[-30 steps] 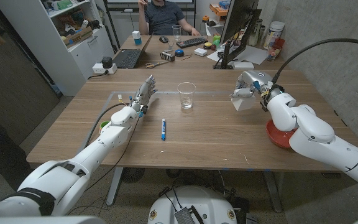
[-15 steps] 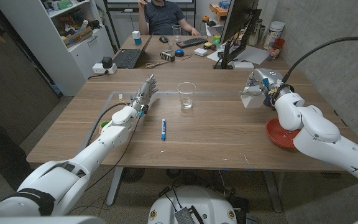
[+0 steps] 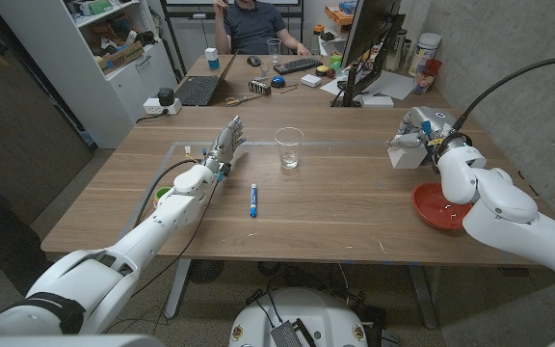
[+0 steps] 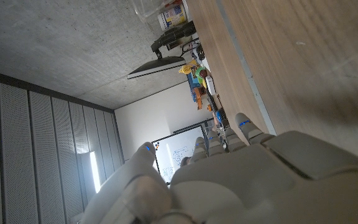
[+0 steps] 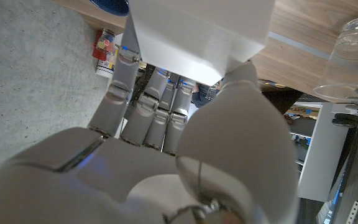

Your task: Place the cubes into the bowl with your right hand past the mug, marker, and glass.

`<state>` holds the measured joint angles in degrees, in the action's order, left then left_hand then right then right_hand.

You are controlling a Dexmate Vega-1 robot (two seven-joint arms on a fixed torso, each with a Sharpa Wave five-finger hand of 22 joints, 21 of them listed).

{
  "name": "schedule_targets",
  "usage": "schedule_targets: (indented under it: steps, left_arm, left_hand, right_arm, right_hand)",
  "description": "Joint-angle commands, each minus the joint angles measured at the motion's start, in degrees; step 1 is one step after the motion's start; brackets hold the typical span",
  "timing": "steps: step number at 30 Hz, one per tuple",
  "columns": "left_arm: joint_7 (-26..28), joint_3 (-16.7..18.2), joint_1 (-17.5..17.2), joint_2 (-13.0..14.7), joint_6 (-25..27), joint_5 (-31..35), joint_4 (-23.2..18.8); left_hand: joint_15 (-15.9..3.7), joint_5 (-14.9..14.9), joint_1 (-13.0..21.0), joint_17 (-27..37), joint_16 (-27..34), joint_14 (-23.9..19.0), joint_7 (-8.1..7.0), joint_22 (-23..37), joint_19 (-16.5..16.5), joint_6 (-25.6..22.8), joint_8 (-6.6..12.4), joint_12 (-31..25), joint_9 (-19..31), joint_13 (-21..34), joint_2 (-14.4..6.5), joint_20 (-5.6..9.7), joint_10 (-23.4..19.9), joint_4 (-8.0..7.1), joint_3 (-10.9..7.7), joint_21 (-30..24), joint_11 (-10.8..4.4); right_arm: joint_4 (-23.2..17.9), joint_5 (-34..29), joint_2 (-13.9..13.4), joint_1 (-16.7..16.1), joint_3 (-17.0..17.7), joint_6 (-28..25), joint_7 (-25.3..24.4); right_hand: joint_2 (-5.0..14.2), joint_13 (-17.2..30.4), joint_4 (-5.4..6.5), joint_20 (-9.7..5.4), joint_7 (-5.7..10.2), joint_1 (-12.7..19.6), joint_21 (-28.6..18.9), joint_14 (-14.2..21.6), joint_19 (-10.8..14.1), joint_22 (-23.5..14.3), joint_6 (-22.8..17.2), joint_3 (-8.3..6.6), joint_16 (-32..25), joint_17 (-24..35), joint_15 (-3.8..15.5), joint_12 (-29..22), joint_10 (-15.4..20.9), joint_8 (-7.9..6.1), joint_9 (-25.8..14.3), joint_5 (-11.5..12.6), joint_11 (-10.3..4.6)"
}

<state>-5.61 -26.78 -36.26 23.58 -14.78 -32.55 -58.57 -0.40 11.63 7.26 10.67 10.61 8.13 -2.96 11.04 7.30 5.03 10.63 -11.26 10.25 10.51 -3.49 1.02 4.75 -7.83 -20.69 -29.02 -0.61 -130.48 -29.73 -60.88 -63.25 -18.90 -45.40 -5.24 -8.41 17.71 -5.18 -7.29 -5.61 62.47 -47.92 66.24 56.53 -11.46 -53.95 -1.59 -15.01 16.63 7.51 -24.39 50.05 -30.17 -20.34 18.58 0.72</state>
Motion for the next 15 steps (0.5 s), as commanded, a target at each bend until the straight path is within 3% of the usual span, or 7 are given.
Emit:
schedule_targets:
  steps: [1, 15]
  left_arm:
    - [-0.14, -0.06, 0.13, -0.14, -0.15, 0.02, 0.23]
    - [-0.67, -0.20, 0.57, -0.34, -0.23, 0.03, 0.98]
  left_hand:
    - [-0.01, 0.43, -0.38, 0.17, 0.25, 0.57, 0.09, 0.13, 0.14, 0.08, 0.37, -0.26, 0.33, 0.10, -0.04, -0.19, 0.50, 0.06, 0.09, 0.10, 0.09]
    - [-0.02, 0.46, -0.39, 0.17, 0.25, 0.57, 0.08, 0.13, 0.16, 0.08, 0.37, -0.27, 0.33, 0.10, -0.08, -0.17, 0.48, 0.07, 0.17, 0.15, 0.15]
  right_arm:
    - [-1.13, 3.16, -2.00, -2.34, 1.63, -5.66, -3.44]
    - [-2.33, 8.28, -4.23, -4.91, 3.87, -11.32, -6.83]
  right_hand:
    - [17.80, 0.19, 0.30, -5.73, 0.39, 18.52, -0.54, 5.78, 0.64, 0.04, -0.10, 0.11, -0.21, 0.30, 5.45, -0.20, 0.22, 0.11, -0.17, -0.16, -0.02]
    - [17.74, 0.42, 0.46, -5.70, 0.47, 18.57, -0.68, 5.86, 0.57, 0.06, -0.25, 0.20, -0.22, 0.40, 5.45, -0.19, 0.35, 0.12, -0.27, -0.32, -0.11]
